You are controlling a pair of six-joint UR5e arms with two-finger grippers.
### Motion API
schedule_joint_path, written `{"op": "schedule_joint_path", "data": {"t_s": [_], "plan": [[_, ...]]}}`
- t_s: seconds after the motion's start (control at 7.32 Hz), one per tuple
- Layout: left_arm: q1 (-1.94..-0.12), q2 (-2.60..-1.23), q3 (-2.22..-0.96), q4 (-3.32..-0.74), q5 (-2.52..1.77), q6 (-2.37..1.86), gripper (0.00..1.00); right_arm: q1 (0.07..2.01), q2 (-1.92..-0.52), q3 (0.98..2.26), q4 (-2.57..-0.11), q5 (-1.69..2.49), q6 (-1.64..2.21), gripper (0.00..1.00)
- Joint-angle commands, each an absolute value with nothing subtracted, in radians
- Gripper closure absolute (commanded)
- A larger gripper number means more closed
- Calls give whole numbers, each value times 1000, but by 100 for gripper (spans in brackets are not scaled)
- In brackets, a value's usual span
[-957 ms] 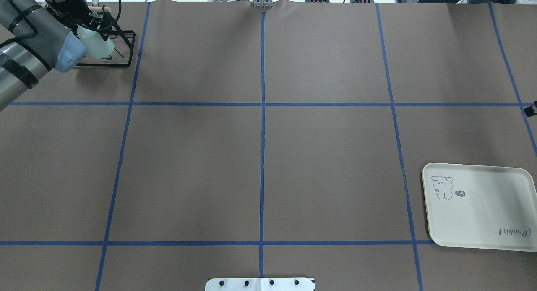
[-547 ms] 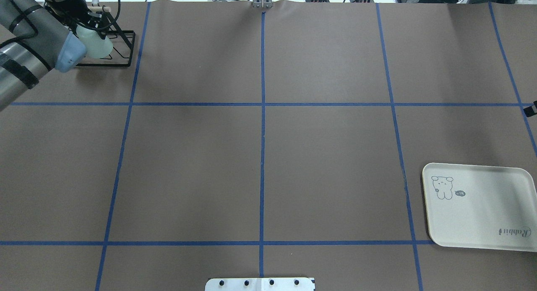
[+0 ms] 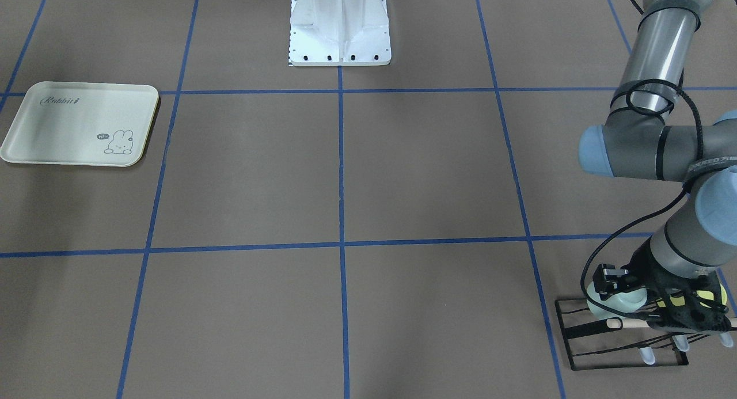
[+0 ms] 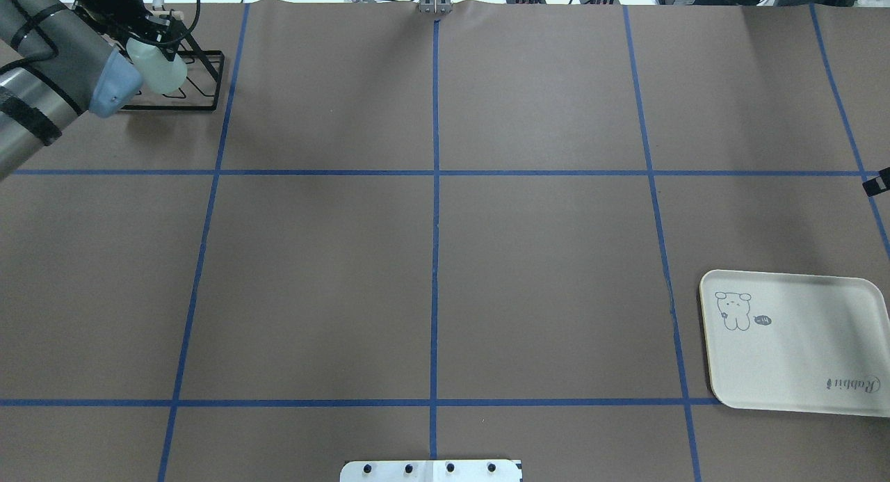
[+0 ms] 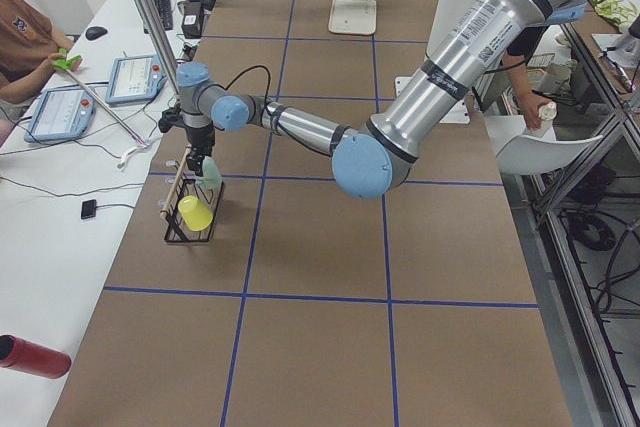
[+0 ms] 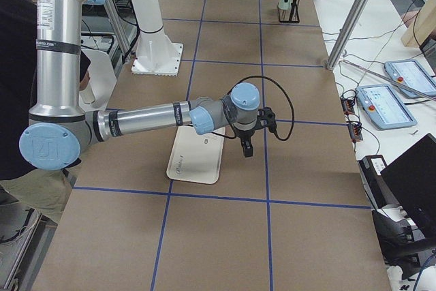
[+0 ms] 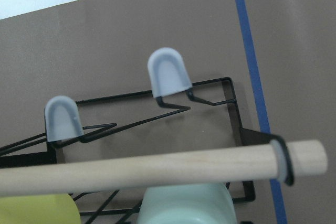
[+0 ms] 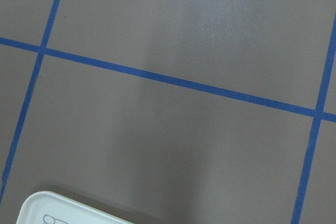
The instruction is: Left arm grabs green cup and hands to right arm on tray
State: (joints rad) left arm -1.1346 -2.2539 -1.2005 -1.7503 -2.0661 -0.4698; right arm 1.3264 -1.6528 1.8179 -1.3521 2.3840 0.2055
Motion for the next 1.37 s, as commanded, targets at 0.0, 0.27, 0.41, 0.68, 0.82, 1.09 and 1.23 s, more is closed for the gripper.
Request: {"op": "schedule_joint_path", "data": {"t_s": [0.0, 0.27, 0.41, 0.68, 0.82, 1.09, 1.23], "plan": [[-1163, -2228, -1344, -1642, -2077, -465, 100, 1309, -1643, 1818, -1351, 2382, 233, 0], [-1212, -2221, -1510, -1449, -2097, -408, 100, 1299, -1626, 1806, -1351, 2382, 235, 0], [-1219, -2221, -1584, -1366, -2105, -408, 100, 1296, -1621, 1798, -1351, 2382, 235, 0], [-1213, -2220, -1649, -1329, -2156, -461, 100, 1270, -1556, 1787, -1351, 2382, 318, 0], [-1207, -2223, -1676, -1330, -2242, -632, 100, 1238, -1508, 1789, -1350, 2384, 421, 0], [-1128, -2230, -1794, -1342, -2366, -917, 100, 1174, -1401, 1801, -1348, 2385, 610, 0], [-1056, -2238, -1834, -1401, -2394, -1124, 100, 1110, -1337, 1825, -1348, 2385, 764, 0]]}}
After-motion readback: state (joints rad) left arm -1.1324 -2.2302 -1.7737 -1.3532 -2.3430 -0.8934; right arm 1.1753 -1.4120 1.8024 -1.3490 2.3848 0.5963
